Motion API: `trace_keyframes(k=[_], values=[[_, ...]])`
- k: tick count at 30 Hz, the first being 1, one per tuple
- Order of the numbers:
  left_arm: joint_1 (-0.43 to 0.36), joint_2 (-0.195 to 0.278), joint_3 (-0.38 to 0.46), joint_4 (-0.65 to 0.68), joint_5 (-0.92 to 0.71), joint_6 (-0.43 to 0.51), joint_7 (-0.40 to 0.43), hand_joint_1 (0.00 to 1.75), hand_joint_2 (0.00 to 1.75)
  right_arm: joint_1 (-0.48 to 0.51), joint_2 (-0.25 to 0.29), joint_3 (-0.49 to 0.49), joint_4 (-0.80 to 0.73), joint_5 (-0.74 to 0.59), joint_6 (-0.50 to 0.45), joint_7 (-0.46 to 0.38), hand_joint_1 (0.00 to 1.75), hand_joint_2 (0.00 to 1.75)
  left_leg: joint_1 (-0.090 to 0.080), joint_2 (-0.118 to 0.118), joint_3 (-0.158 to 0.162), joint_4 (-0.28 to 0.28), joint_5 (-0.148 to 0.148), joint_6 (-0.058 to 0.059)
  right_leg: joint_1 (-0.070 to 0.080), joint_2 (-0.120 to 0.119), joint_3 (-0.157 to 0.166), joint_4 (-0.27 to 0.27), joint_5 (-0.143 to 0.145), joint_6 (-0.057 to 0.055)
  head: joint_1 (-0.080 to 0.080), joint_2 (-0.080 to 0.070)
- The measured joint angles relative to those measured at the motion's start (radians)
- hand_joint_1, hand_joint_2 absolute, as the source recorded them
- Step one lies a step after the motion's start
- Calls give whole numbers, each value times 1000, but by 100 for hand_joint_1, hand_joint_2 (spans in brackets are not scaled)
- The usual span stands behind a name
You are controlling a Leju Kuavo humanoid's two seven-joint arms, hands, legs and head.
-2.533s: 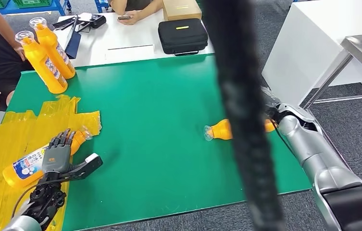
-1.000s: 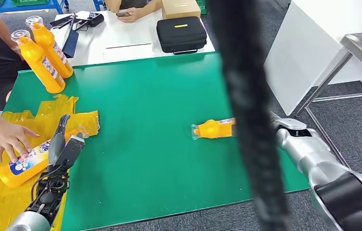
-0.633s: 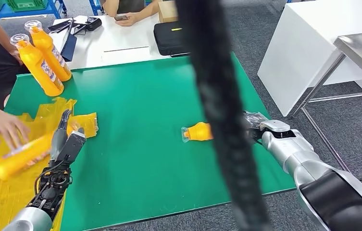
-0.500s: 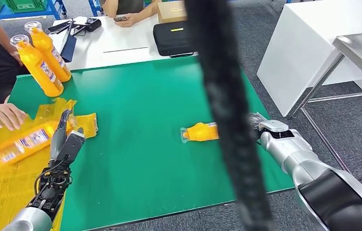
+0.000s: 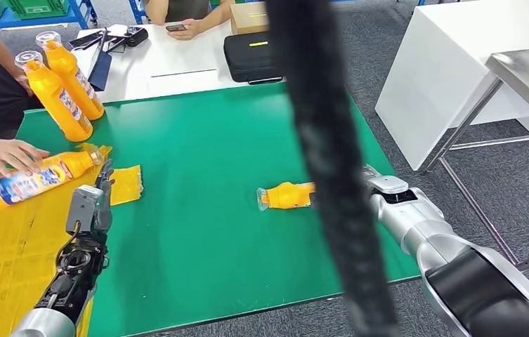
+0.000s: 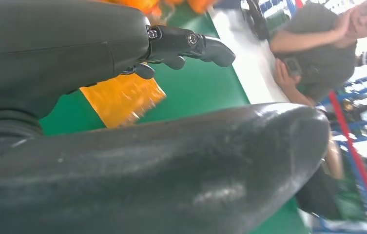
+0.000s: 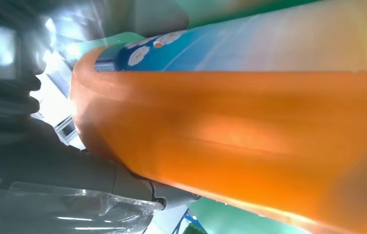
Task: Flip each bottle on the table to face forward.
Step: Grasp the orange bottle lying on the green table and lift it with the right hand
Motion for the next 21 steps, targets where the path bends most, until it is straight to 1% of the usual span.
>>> trace_keyframes(k=[5,10,12,14,17,19,21], values=[[22,-1,2,-65,80,-80,42,0,0,9,18,9,8,31,1,34,175,175,0,1,9,0,-5,0,1,2,8,-1,-3,0,0,0],[29,-2,14,-78,191,-205,115,0,0,11,38,17,19,26,1,52,175,175,1,4,22,0,-14,-2,3,5,22,-1,-9,-2,0,0],[30,-1,24,-77,257,-285,139,0,87,11,45,8,22,-16,-1,51,175,175,2,6,25,0,-17,-2,3,7,26,-1,-10,-3,0,0],[31,-2,37,-75,330,-371,152,0,175,10,50,-19,23,-96,-6,27,175,175,3,7,25,0,-16,-2,3,8,26,-1,-10,-3,0,0],[39,-4,58,-66,425,-455,154,0,175,21,56,-107,21,-266,-12,-65,175,175,3,7,23,0,-14,-3,4,8,23,0,-10,-3,0,0],[49,-8,76,-58,479,-488,153,0,175,40,60,-186,14,-378,-3,-133,175,175,3,6,20,0,-13,-3,3,7,20,0,-10,-3,-1,0],[60,-15,89,-49,517,-511,153,0,175,63,62,-259,3,-451,13,-180,175,175,3,4,15,0,-11,-2,3,6,15,0,-9,-3,-1,0]])
